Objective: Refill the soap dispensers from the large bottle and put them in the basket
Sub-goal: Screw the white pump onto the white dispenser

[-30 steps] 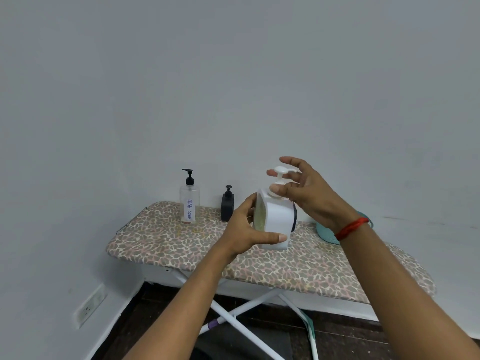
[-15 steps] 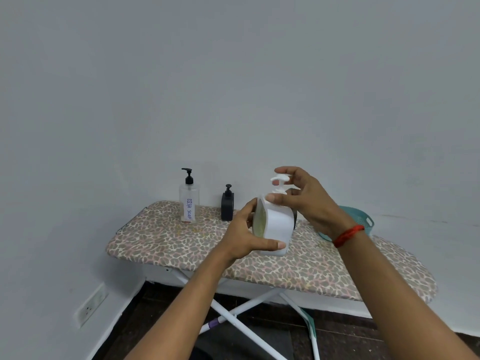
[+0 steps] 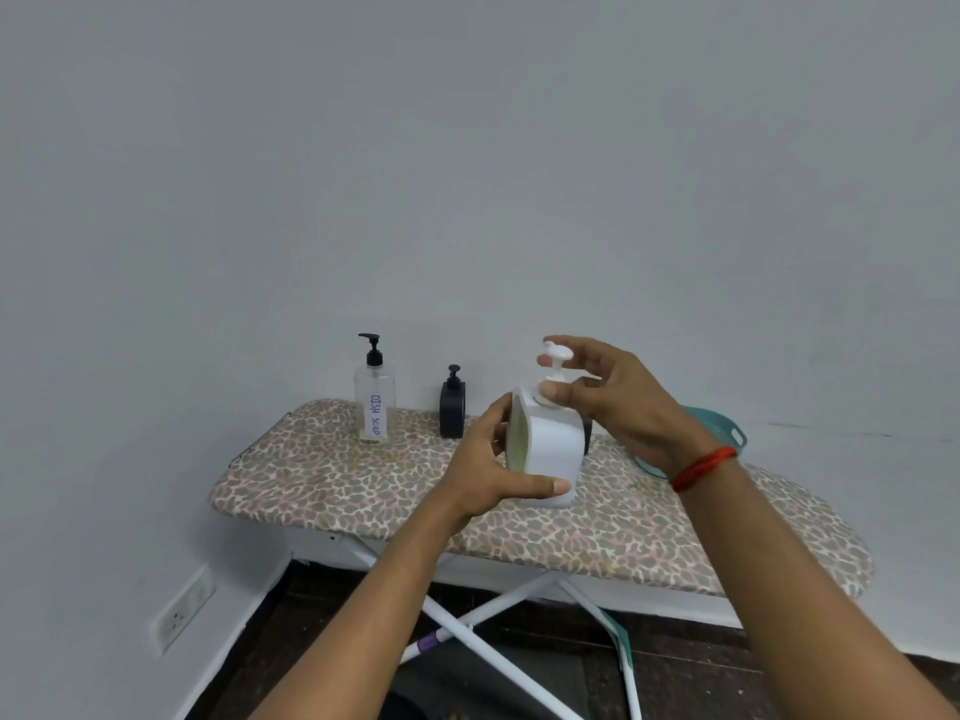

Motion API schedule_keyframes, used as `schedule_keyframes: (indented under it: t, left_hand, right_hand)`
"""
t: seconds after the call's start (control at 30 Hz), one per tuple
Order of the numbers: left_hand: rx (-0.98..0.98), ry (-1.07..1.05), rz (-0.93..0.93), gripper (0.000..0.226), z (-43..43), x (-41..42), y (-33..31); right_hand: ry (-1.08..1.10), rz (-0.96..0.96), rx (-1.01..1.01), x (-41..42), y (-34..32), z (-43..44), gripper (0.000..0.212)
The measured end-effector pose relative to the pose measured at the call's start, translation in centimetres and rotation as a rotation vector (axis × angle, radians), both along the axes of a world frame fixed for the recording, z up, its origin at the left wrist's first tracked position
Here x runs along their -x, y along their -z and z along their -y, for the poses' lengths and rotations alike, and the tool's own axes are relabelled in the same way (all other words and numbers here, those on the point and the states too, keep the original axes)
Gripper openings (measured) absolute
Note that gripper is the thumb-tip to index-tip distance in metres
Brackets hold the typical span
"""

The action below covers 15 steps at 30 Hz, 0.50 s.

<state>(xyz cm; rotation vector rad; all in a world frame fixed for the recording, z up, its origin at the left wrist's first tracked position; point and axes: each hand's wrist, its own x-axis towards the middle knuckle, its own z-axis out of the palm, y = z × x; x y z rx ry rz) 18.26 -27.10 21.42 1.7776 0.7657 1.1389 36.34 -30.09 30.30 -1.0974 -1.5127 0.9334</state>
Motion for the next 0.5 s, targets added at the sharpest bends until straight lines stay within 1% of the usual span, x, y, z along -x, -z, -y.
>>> schedule_keyframes:
  t: [0.07,0.1,0.13,0.2,0.3,0.37,0.4,0.43,0.5]
  left_hand:
    - [0.0,0.019,-0.009,0.088,-0.2,0.3,0.1]
    - [-0.006,0.023,-0.014,0.089,-0.3,0.3,0.2]
    - [-0.016,0.02,-0.018,0.09,-0.3,0.3,0.1]
    - [-0.042,-0.002,-0.013,0.09,-0.1,-0.2,0.0]
    - [-0.072,-0.075,0.029,0.086,0.2,-1.0,-0.4]
    - [-0.084,-0.114,0.055,0.087,0.1,-1.1,-0.5]
    - [-0.079,-0.109,0.061,0.089,0.0,-1.0,-0.6]
    - [-0.069,-0.088,0.062,0.09,0.0,-0.9,-0.7]
    - [-0.052,-0.021,0.044,0.09,-0.2,-0.4,-0.9]
  right_hand:
    - [-0.186,-0.111,0.064,-0.8,-0.3,0.3,0.053]
    - [-0.221,-0.135,0.061,-0.9,-0.2,0.4,0.049]
    - [-0.213,-0.142,0.037,-0.9,-0.1,0.4,0.047]
    - [-0.117,-0.145,-0.038,-0.5,0.2,0.3,0.046]
    - [0.116,-0.168,-0.101,0.8,0.8,-0.1,0.049]
    - [0.243,-0.123,-0.138,1.6,1.2,-0.3,0.045]
    - [0.269,-0.086,-0.156,1.7,1.3,-0.3,0.043]
    - [0.249,-0.052,-0.161,1.6,1.1,-0.3,0.04]
    - [0.093,-0.031,-0.118,0.9,0.4,0.0,0.03]
